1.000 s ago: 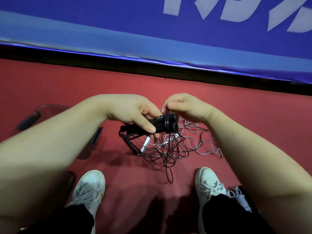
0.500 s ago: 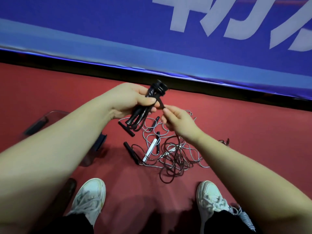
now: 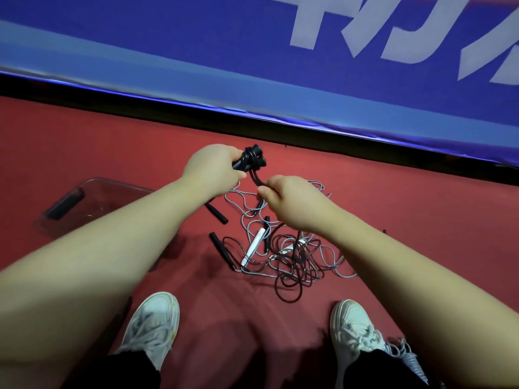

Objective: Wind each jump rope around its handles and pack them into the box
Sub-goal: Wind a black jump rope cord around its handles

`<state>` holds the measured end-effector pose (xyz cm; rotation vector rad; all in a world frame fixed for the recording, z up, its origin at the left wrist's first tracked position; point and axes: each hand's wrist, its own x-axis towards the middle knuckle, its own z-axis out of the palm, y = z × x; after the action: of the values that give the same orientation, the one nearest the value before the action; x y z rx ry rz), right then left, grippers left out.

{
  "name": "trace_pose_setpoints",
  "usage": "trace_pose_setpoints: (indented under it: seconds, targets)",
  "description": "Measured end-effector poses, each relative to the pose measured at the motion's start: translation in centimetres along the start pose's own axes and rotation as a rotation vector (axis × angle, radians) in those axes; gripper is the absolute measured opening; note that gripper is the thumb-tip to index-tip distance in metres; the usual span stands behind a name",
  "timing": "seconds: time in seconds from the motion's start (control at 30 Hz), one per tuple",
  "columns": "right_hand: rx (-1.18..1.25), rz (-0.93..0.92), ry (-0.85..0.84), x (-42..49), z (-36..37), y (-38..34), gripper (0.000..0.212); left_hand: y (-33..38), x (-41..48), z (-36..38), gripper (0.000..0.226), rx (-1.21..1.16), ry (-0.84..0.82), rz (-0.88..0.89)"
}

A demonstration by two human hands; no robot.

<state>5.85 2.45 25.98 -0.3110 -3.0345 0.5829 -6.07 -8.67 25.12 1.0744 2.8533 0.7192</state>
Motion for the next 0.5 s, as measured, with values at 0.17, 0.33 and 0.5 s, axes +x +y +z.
trace_pose_setpoints:
  seconds: [0.17, 0.33, 0.5]
  targets:
    - [0.106, 0.089, -0.029, 0.3, -2.2, -0.2, 0.031, 1.0, -0.8, 0.8, 0.035, 0.172, 0.030, 0.143]
    - [-0.267, -0.011, -0.032, 0.2, -3.5, 0.8, 0.022, 2.1, -1.6, 2.1, 0.035, 0.402, -0.043, 0.297]
    - [-0.624, -0.386, -0.059, -0.1, -3.1, 1.4, 0.029, 2.5, -2.4, 3.3, 0.026, 0.417, -0.271, 0.288]
